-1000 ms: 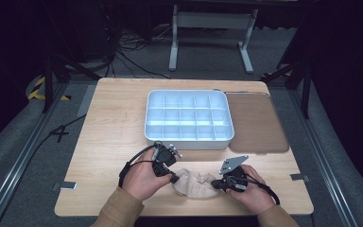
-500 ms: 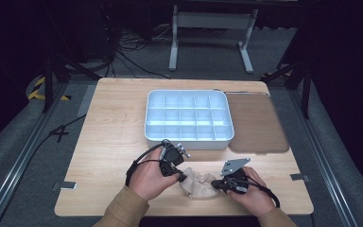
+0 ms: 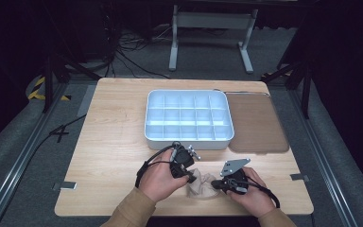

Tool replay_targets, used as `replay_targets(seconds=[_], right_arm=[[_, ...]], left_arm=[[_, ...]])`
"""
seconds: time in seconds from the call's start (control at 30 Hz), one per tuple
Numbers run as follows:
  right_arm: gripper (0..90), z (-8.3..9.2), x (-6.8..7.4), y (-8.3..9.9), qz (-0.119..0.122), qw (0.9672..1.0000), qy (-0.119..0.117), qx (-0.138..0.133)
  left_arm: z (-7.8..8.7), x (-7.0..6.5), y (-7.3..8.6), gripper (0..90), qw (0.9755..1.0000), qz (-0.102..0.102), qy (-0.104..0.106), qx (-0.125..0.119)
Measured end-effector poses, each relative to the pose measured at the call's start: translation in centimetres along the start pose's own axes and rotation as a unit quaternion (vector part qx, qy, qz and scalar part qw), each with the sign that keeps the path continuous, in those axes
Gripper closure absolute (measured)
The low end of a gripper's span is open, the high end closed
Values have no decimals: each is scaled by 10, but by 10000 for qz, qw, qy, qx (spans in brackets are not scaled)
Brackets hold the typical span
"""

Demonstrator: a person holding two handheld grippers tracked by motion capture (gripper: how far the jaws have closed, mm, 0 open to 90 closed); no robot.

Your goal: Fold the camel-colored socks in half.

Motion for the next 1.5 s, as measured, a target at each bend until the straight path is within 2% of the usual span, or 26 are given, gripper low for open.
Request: replay_targets(seconds=[0.1,0.4,0.43,0.57,0.83,0.93,1.0,1.1,1.2,1.3,1.33,1.43,1.5], right_arm=[[891,0,0,0,-12,10000,8,8],[890,0,0,2,-46,10000,9,-60],[890,0,0,2,-75,9999,3,-72],[890,0,0,2,-75,9999,1,-76],[886,0,0,1,-41,10000,27,-43],[886,0,0,1,-24,10000,32,-32],[886,0,0,1,-39,10000,28,-26],[882,0,1,1,-45,10000,42,-25],[870,0,1,1,-42,10000,73,-20],[829,2,1,0,-31,10000,94,8],[829,2,1,0,-31,10000,94,8],[798,11,0,-3,-33,10000,62,-5],[796,13,0,-3,-38,10000,63,-30]], left_arm=[[-7,-3,-2,852,10000,23,70,20],[-22,-1,-7,849,9999,-91,6,86],[-24,-1,-7,849,10000,-47,13,81],[-29,-1,-7,848,9999,-76,25,111],[-34,-2,-8,848,9999,-92,103,-3],[-30,-9,-9,849,9996,-124,227,-100],[-29,-14,-10,849,9995,-170,229,-156],[-36,-10,-10,849,9996,-171,212,-53],[-39,-9,-10,841,9997,-88,232,-10],[-38,-10,-10,736,9994,-40,334,-116],[-37,-10,-10,736,9990,-62,394,-200],[-34,-9,-9,617,9988,-147,312,-354],[-31,-8,-7,604,9985,-150,307,-434]])
Point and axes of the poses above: each handheld gripper's, and its own axes: z roughly backward along the jaws, y roughly out of its underside, x roughly to its left, the point moved 2 cm from there along -z, roughly forward along the jaws, and after that the axes turned 13 degrees about z, right-handed, at the moved point
